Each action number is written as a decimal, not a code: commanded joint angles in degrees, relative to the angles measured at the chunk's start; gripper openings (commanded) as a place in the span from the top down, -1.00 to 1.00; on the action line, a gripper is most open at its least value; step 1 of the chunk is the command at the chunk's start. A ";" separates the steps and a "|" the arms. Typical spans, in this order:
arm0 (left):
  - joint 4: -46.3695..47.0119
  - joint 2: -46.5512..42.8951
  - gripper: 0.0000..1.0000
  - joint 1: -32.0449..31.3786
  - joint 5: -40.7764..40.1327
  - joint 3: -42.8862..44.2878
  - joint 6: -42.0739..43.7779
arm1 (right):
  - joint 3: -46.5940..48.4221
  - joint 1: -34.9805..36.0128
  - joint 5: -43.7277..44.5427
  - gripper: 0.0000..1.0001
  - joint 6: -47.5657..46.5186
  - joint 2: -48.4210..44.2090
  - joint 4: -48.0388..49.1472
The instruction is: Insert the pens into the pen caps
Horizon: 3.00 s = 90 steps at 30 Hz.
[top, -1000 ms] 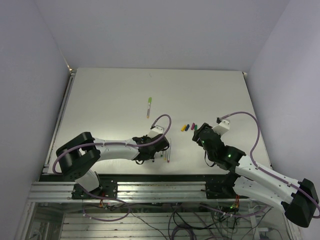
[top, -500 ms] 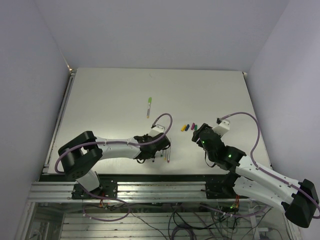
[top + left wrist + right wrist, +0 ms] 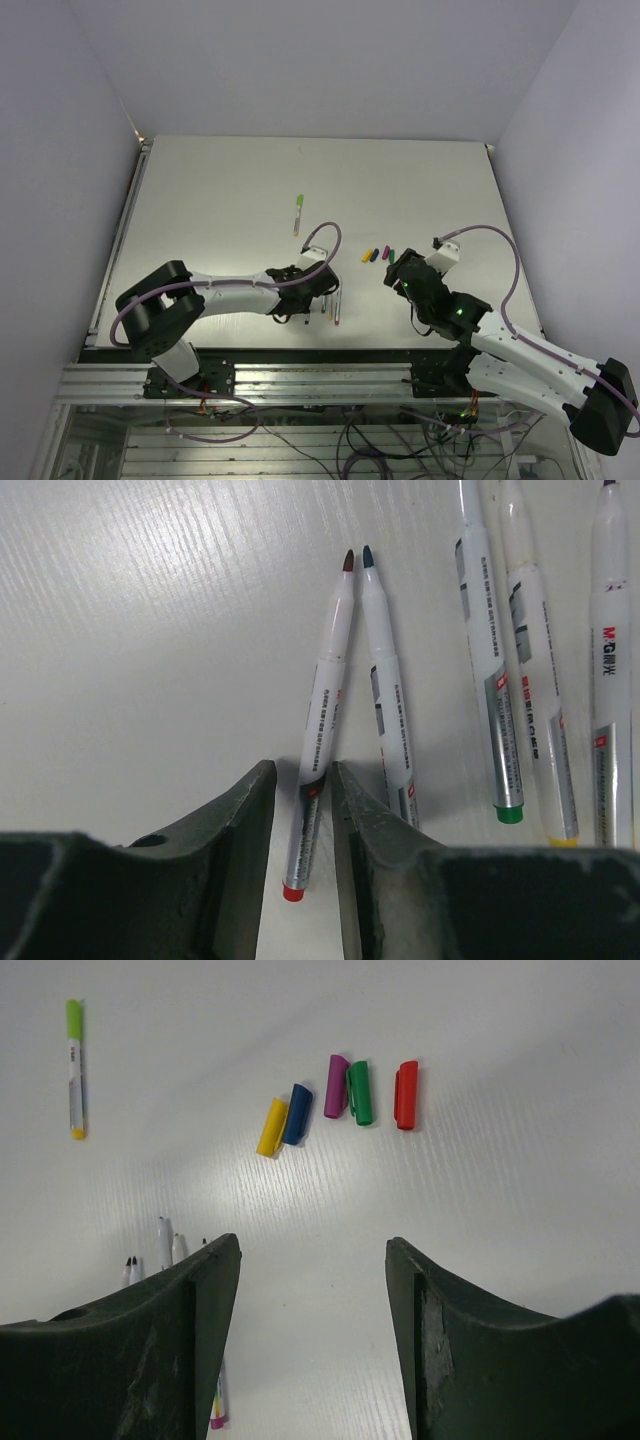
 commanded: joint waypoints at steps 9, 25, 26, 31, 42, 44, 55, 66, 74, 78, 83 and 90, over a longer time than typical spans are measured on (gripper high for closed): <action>-3.26 2.81 0.11 2.15 9.82 -5.08 -0.64 | 4.46 -0.10 -0.72 -0.20 2.17 0.08 -4.88; -3.09 4.14 0.86 2.24 16.27 -5.98 -0.59 | 6.50 -0.12 -1.55 -0.20 1.60 -2.53 -7.53; -2.75 4.35 0.86 2.26 16.39 -5.98 -0.64 | 6.65 -0.06 -1.22 -0.20 1.56 -2.47 -8.09; -1.10 2.85 0.86 3.07 15.62 -5.70 0.12 | 8.30 -0.11 0.97 -0.11 1.65 -0.56 -11.85; 2.44 -8.70 0.86 9.69 15.24 -2.72 4.03 | 11.90 -4.08 5.33 0.12 -3.00 8.69 -14.26; 3.30 -10.06 0.86 10.71 15.41 -1.95 4.62 | 11.24 -8.72 1.15 0.16 -6.57 10.33 -10.97; 7.30 -11.92 0.86 11.61 18.37 -0.21 5.97 | 8.99 -25.51 -16.64 0.21 -18.18 22.91 6.80; 11.34 -12.47 0.86 12.98 23.01 0.34 6.54 | 11.82 -25.57 -17.61 0.21 -20.78 31.19 11.91; 12.75 -11.83 0.86 13.26 25.38 0.78 6.88 | 13.94 -25.51 -17.41 0.22 -21.73 37.29 13.01; 12.48 -11.83 0.86 13.25 25.53 1.01 7.39 | 14.25 -25.51 -16.65 0.23 -21.88 38.65 13.47; 12.02 -11.59 0.86 13.35 25.18 1.11 7.59 | 14.70 -25.58 -16.82 0.23 -22.49 40.97 14.49; 12.47 -10.74 0.86 13.42 25.95 1.05 7.13 | 15.34 -25.69 -17.62 0.24 -22.94 44.87 15.60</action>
